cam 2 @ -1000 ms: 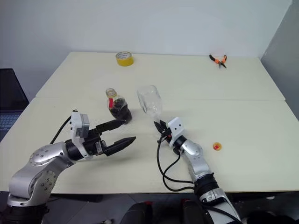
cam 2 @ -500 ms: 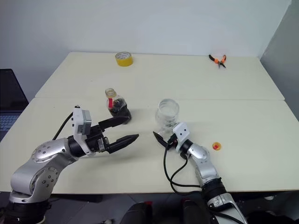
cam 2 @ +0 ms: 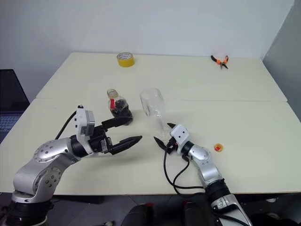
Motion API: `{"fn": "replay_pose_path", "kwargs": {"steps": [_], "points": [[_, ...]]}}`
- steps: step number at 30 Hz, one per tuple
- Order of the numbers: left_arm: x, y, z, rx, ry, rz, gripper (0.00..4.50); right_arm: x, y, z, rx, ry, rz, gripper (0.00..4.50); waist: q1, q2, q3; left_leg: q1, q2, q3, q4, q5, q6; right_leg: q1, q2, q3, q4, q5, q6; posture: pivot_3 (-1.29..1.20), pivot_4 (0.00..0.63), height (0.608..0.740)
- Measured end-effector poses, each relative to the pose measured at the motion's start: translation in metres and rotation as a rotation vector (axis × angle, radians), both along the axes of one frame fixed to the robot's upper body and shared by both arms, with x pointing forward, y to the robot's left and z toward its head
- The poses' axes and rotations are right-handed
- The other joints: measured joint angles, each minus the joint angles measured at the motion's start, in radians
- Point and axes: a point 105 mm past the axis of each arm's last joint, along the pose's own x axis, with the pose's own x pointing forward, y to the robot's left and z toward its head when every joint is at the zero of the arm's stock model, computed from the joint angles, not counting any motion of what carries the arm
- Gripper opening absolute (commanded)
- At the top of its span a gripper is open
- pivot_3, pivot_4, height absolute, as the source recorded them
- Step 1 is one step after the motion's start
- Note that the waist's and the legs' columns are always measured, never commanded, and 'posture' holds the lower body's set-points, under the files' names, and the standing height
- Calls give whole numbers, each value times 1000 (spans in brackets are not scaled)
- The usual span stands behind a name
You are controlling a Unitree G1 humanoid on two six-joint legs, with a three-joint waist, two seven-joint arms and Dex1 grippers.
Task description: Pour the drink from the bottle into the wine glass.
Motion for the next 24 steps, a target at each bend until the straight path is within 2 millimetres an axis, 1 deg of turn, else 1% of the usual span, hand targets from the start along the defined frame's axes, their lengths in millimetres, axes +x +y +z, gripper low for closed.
{"fn": "replay_pose_path", "kwargs": {"steps": [15,24], "points": [[1,-1,-2,9,-13,-4,4500,1,-1,-1,-66,-14,-15,4483,2,0,0,1,0,0,0,0,0,1,0,0,0,0,0,0,150,740],[5,9,-11,45,-11,11,4500,3,-3,-2,-90,-21,-29,4483,5,-1,-1,1,0,-1,1,0,0,2,0,-1,0,0,0,0,150,740]]}}
